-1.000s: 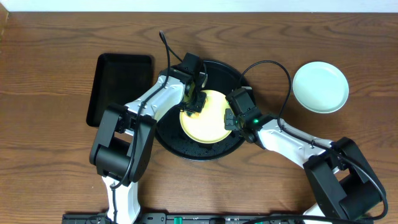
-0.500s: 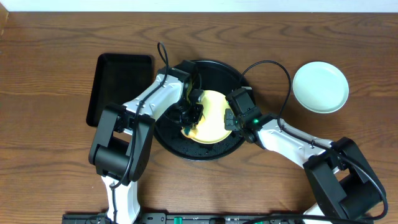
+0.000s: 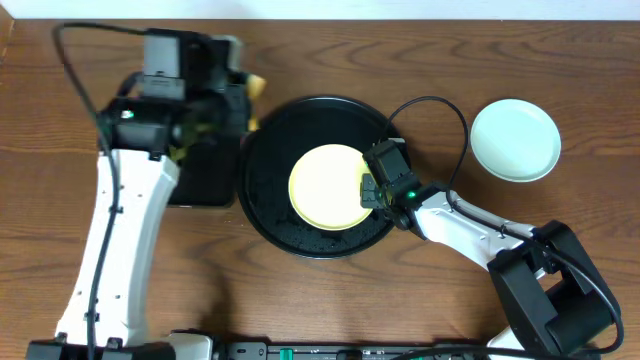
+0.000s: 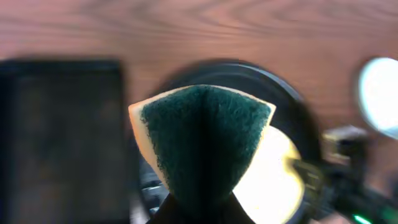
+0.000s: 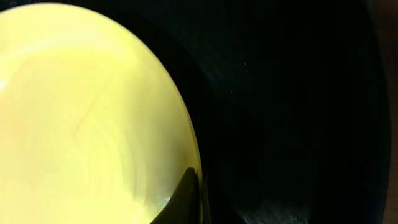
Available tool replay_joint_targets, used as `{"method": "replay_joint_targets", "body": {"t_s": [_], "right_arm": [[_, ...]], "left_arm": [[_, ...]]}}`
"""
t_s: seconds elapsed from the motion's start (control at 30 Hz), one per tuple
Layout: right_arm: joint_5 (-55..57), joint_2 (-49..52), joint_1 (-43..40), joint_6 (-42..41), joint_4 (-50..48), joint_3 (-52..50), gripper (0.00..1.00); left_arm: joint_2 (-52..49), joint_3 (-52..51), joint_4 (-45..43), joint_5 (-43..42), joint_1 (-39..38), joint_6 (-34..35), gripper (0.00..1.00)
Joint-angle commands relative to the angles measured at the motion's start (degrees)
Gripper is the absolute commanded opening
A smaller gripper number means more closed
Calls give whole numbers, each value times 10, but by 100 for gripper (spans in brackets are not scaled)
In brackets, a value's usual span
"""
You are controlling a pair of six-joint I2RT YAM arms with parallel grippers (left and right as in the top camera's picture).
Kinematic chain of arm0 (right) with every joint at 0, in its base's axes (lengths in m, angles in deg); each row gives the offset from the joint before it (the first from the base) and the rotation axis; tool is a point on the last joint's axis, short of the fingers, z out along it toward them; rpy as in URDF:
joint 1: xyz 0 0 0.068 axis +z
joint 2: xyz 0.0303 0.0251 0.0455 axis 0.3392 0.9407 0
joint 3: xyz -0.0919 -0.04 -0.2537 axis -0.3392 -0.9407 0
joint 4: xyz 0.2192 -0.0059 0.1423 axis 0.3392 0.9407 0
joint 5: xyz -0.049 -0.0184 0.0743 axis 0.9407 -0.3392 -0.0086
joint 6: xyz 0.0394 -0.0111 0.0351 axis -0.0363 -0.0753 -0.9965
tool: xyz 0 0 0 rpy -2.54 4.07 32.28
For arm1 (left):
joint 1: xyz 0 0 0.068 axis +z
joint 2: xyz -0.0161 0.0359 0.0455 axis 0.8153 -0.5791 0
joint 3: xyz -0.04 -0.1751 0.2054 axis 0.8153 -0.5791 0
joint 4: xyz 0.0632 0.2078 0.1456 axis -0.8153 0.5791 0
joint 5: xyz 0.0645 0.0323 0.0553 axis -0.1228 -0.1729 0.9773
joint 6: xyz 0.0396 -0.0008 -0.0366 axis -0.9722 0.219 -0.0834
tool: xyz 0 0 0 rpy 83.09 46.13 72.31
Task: Clean dirty plates on tray and stack at the side
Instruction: 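Withdraw the left gripper with the sponge to the rectangular tray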
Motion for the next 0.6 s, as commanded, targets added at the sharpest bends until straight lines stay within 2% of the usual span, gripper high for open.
{"method": "replay_joint_targets", "body": {"t_s": [0.0, 0.07, 0.23, 0.33, 0.57], "right_arm": [[24, -11, 1, 87, -17, 8, 1], [49, -29, 1, 125, -7, 29, 1], [150, -107, 9, 302, 71, 120, 1], [288, -142, 39, 392, 80, 137, 1], [563, -150, 157, 496, 40, 137, 1]], "left_arm": [[-24, -14, 10, 72, 32, 12, 8], [-28, -26, 10, 71, 45, 20, 7], [-48, -54, 18, 72, 71, 28, 8], [-60, -70, 7, 76, 95, 28, 8], [-105, -113, -72, 75, 136, 28, 7]]}}
